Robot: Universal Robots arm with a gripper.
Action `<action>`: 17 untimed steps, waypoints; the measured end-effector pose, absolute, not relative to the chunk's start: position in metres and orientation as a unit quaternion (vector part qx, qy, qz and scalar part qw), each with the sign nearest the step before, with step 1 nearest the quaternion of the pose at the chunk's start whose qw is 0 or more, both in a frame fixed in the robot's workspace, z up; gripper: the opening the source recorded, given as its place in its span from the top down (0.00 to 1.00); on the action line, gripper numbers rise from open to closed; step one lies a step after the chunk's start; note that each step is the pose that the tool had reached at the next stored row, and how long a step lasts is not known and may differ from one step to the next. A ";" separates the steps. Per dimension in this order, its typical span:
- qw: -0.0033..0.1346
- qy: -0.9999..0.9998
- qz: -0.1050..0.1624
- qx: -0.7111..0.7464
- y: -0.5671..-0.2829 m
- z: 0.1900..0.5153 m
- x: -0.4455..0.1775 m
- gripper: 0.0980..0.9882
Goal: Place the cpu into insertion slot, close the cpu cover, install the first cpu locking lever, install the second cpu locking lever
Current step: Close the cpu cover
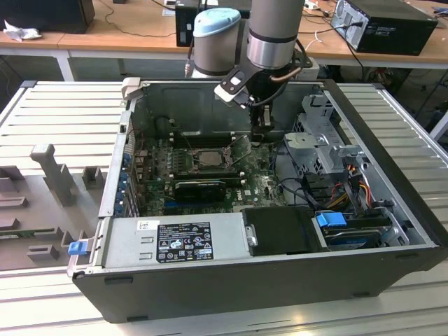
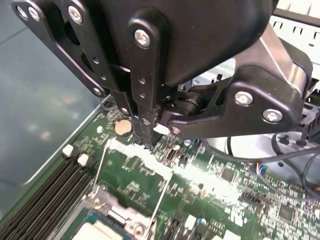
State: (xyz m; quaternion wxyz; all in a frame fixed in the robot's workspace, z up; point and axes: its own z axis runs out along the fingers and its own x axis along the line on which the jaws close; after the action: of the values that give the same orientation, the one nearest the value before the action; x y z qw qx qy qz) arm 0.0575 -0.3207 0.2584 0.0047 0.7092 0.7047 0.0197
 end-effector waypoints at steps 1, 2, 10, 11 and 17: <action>0.005 0.705 0.020 0.709 -0.321 0.257 0.060 0.99; 0.005 0.705 0.020 0.709 -0.321 0.255 0.061 0.99; 0.003 0.706 0.019 0.708 -0.321 0.245 0.058 0.99; 0.003 0.706 0.019 0.708 -0.321 0.245 0.057 0.99; 0.003 0.706 0.019 0.708 -0.321 0.246 0.054 0.99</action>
State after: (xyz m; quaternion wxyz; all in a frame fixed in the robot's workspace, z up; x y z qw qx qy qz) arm 0.0536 -0.3207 0.2458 0.0026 0.7084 0.7055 0.0194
